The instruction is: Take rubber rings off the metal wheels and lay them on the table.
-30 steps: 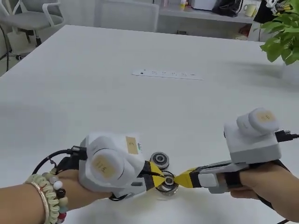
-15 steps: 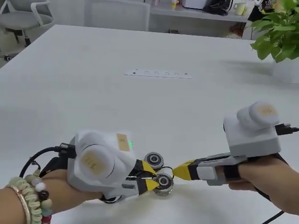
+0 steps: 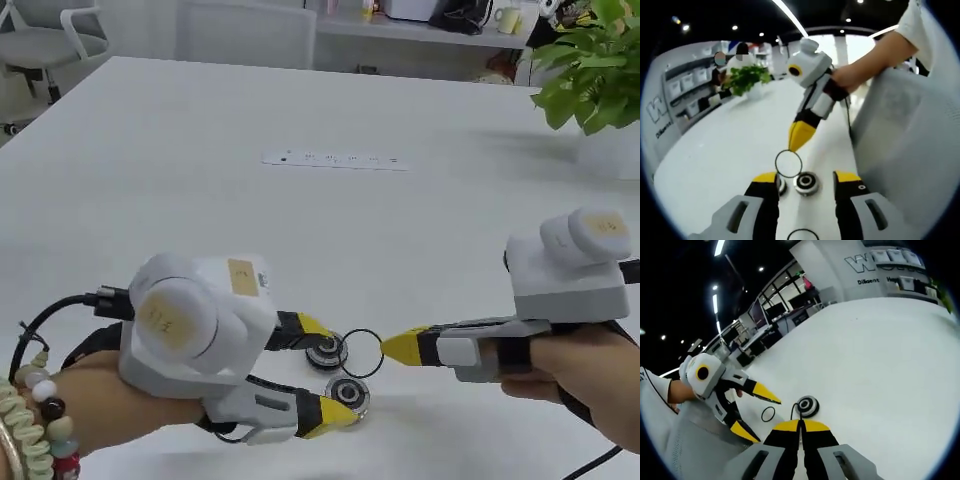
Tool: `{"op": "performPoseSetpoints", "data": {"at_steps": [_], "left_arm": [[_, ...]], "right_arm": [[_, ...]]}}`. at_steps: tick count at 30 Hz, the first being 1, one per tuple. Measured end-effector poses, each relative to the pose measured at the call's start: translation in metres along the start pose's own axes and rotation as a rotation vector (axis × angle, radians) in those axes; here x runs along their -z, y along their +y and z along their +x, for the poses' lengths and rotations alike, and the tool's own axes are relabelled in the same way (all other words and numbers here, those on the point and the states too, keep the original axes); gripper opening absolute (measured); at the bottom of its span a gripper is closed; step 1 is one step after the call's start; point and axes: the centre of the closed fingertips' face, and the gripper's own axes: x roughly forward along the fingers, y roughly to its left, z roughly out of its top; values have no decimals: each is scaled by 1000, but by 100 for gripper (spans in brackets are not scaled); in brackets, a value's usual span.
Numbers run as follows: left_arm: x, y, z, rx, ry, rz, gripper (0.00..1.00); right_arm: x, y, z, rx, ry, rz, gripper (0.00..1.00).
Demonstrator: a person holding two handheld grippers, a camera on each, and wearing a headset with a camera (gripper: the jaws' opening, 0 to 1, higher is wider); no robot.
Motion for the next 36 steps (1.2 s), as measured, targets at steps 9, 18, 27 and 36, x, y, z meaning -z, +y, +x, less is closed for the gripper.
{"op": "performPoseSetpoints", "data": {"at_steps": [9, 18, 27, 36], "left_arm": [[-21, -13, -11, 91, -42, -132, 59], [-44, -7, -44, 66, -82, -117, 71], [-27, 3, -93, -55, -70, -159, 79], [7, -2, -118, -152, -33, -238, 81]], "right_arm": [[-7, 7, -7, 0, -29, -4, 0], [-18, 14, -14, 5, -69, -38, 0], [-33, 16, -26, -1, -139, -15, 0], [-44, 11, -39, -2, -209, 34, 0]]}}
